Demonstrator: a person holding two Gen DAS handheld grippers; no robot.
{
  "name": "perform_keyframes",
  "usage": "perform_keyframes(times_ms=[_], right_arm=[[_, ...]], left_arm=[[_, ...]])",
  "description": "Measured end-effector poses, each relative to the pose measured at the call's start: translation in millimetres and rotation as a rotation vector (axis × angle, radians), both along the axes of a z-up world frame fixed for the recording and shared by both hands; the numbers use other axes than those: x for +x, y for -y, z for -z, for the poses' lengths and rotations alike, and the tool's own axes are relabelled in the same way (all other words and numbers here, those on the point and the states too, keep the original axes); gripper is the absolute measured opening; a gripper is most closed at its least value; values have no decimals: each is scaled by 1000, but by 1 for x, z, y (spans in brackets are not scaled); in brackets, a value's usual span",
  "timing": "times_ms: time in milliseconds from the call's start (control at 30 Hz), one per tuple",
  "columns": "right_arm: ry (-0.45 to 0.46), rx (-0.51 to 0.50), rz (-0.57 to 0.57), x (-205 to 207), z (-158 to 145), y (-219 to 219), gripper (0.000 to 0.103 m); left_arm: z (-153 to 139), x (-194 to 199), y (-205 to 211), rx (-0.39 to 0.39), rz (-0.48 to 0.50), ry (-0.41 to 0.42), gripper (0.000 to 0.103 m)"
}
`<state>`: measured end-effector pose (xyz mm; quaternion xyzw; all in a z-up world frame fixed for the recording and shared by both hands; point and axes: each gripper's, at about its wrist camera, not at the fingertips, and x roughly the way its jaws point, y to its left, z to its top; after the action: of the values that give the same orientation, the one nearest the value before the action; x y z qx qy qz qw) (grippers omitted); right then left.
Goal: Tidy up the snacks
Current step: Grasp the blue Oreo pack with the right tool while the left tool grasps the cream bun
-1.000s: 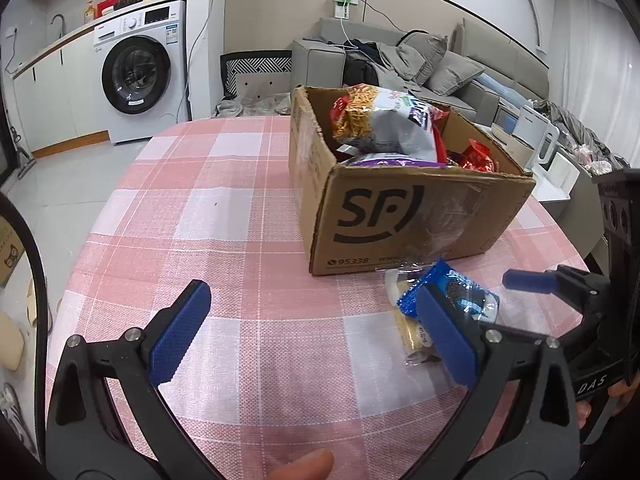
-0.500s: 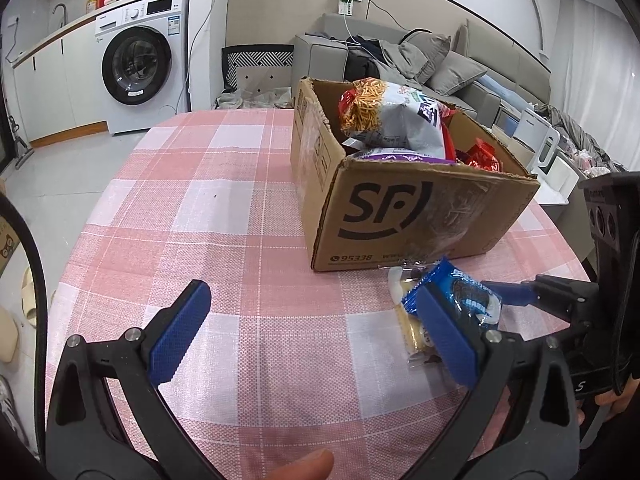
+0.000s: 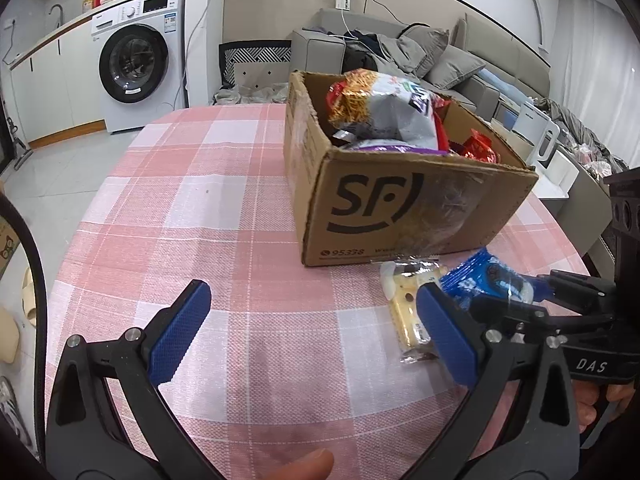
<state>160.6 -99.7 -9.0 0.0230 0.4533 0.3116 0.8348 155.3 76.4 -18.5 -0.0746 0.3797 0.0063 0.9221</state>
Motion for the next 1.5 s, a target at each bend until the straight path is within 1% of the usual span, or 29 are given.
perform_keyframes(times_ms=[233,467,600,733,867,933,967,1067,1200,1333,1400,1500], right_arm=[[1,37,52,-6,-3,33,49],[4,67,95,-12,0,62,49],[12,84,101,-15,-1,74,49],[13,102,107,-17,-2,81,49],[-1,105,116,-16,2,84,49],[2,106,118,-17,1,86,49],[-1,112,120,-16,1,88,49],[1,116,123,-18,-1,90,49],[5,121,126,-18,-4,92,49],[3,126,133,-17,-5,96,49],[6,128,137,-17,-5,98,49],[5,129,141,-16,-6,100,49]], left_arm=[[7,2,12,3,25,-29,102],[12,7,23,-50,49,-47,102],[13,9,32,-20,51,-43,102],[13,12,40,-8,54,-40,102],[13,13,49,0,54,-3,102],[16,19,54,-11,64,-37,102],[20,24,57,-17,68,-70,102],[27,35,67,18,62,-122,102],[33,44,80,40,76,-164,102],[33,49,90,75,94,-171,102],[33,51,97,92,104,-175,98],[34,51,107,109,130,-180,89]])
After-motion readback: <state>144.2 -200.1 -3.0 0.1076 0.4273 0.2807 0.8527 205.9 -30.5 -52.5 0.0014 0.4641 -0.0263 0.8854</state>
